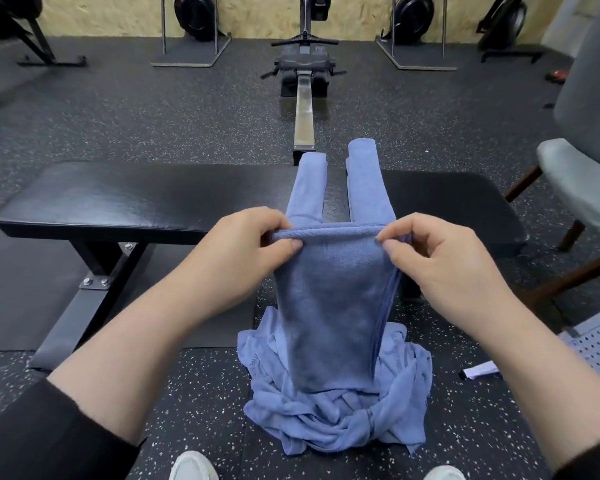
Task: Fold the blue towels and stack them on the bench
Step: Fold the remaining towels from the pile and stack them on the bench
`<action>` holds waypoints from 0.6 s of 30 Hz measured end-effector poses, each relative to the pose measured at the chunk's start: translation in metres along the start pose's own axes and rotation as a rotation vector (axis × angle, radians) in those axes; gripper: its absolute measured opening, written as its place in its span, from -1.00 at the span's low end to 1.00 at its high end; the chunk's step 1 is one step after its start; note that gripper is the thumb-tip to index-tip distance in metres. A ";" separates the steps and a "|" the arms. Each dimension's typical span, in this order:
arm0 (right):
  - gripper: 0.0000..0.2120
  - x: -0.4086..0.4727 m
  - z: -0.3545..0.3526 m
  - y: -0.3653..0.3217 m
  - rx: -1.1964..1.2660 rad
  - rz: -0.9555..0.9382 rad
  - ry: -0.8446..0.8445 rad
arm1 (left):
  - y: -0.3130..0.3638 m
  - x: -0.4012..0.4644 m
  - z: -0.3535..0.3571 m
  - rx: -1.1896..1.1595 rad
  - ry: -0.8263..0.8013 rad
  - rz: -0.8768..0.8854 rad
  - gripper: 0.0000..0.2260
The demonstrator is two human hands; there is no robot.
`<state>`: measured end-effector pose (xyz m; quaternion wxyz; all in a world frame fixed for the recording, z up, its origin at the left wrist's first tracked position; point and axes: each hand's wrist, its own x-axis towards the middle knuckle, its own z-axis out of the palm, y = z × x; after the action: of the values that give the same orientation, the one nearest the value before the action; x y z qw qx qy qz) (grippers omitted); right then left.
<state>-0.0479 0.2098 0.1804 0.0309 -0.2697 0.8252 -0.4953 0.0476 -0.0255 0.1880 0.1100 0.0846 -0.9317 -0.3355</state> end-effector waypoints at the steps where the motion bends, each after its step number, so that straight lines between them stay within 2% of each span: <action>1: -0.85 -0.002 0.003 0.000 0.036 -0.003 -0.011 | 0.000 -0.002 0.000 -0.022 0.013 -0.015 -0.87; 5: -0.74 -0.002 0.013 0.003 0.179 0.058 0.015 | 0.002 -0.006 0.001 -0.067 0.030 -0.051 -0.78; 8: -0.94 0.001 0.018 0.004 0.155 0.112 0.080 | 0.007 -0.004 0.008 -0.046 0.039 -0.102 -0.67; 12: -0.91 0.005 0.028 0.006 0.118 0.144 0.169 | 0.016 0.000 0.022 -0.116 0.024 -0.193 -0.60; 15: -0.90 0.007 0.035 0.006 0.082 0.138 0.211 | 0.023 0.005 0.033 -0.214 0.006 -0.255 -0.67; 18: -0.87 0.009 0.039 0.004 0.084 0.112 0.228 | 0.028 0.009 0.038 -0.262 -0.020 -0.302 -0.88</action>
<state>-0.0451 0.1757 0.1598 -0.0243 -0.1637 0.8157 -0.5542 0.0265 0.0167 0.1791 0.0593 0.2051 -0.8580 -0.4673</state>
